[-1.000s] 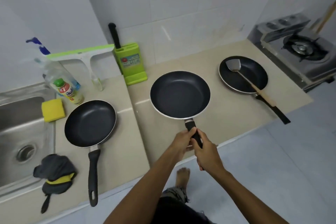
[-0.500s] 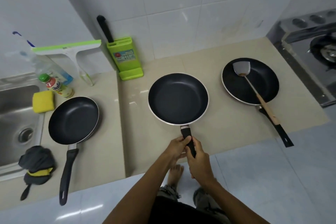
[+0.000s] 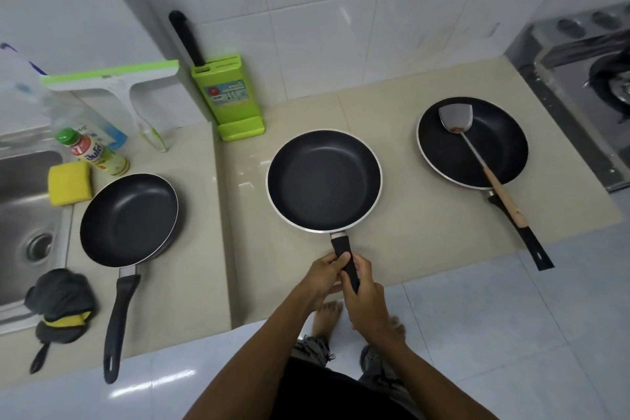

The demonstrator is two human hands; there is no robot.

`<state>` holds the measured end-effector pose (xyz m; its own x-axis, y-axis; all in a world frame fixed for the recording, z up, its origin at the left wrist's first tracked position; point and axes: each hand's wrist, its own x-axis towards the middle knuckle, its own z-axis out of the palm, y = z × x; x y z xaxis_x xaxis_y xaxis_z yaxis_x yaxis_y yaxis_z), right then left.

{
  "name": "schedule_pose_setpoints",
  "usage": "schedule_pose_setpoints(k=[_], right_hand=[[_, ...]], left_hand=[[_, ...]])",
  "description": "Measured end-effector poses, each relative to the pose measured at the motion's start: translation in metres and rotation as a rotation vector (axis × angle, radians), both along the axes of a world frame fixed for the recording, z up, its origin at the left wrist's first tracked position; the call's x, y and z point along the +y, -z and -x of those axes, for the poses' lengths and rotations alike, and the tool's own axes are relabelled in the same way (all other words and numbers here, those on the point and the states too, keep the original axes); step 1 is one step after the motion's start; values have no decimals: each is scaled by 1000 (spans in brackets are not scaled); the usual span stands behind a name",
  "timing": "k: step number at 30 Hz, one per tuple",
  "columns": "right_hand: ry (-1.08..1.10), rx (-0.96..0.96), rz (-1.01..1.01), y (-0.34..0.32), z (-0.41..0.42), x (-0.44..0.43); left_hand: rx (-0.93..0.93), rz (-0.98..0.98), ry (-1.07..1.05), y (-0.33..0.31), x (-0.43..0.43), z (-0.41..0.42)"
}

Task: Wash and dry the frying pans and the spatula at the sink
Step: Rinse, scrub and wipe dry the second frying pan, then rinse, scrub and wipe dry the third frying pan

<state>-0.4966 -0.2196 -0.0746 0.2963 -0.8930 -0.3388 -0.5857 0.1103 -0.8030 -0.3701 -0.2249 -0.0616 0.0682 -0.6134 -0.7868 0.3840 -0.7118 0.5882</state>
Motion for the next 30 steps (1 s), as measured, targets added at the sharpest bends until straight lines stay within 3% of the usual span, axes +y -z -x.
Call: schedule_pose_setpoints(k=[13, 19, 30], right_hand=[[-16, 28, -90, 15, -9, 5], [-138, 50, -218, 20, -6, 1], [-167, 81, -226, 17, -5, -2]], left_hand=[[-17, -23, 50, 13, 5, -12], [-141, -62, 144, 20, 1, -13], [-299, -87, 247, 8, 1, -11]])
